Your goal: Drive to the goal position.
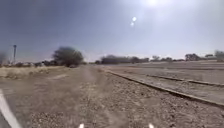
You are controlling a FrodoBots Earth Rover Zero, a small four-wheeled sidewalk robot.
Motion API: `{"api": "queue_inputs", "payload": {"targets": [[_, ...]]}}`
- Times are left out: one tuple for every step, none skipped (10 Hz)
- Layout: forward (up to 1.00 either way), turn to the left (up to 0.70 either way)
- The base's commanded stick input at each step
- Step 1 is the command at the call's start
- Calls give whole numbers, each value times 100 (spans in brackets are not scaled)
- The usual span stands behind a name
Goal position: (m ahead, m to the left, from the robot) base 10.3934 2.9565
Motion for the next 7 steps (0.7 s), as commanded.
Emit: {"api": "queue_inputs", "payload": {"targets": [[70,28],[70,10],[70,0],[70,0],[70,0],[70,0],[70,0]]}}
